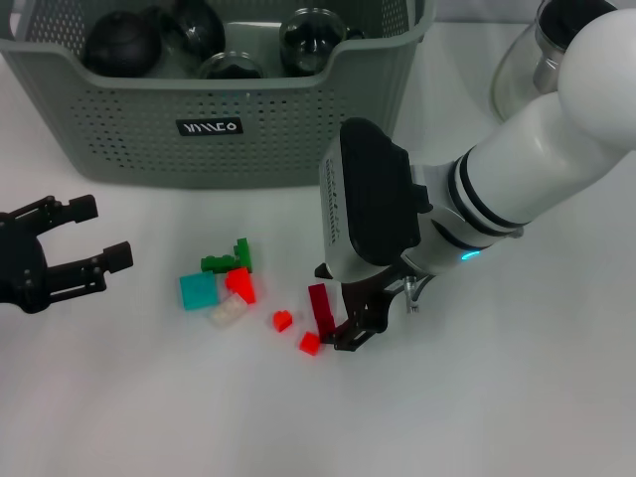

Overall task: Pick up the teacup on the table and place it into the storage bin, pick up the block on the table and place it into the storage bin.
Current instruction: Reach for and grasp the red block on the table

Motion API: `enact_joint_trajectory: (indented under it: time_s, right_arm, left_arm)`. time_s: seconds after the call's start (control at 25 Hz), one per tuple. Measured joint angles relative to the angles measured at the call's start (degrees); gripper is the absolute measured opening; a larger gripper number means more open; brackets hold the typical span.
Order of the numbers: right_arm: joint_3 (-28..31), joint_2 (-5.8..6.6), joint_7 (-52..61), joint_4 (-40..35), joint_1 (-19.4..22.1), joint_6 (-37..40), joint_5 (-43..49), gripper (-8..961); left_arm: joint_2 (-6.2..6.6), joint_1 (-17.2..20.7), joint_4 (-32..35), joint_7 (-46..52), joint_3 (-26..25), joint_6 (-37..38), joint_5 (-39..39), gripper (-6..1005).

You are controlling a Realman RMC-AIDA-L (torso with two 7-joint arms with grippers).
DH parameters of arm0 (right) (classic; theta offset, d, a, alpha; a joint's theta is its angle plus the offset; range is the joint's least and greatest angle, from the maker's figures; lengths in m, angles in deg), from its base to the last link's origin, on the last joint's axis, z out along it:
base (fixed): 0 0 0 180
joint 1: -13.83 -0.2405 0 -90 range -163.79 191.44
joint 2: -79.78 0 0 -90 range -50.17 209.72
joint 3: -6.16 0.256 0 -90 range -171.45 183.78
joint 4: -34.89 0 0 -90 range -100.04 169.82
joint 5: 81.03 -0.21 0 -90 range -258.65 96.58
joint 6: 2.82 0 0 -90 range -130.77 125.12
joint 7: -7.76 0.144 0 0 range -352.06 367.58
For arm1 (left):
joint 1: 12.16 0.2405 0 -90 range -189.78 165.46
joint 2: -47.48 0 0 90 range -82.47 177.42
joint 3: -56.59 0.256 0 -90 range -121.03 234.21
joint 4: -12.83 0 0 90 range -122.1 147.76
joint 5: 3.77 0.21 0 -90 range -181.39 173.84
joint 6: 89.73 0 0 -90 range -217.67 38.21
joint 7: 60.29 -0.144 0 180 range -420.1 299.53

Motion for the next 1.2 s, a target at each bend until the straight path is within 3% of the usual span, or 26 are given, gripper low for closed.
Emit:
enact_joint_trajectory:
  time_s: [1.2]
  right_arm:
    - [-0.1, -0.33, -1.0, 1.0, -0.5, -1.8, -0.1, 836]
  left_arm:
    - [-0.09, 0.0, 0.0, 0.0, 0.0, 0.1, -0.1, 862]
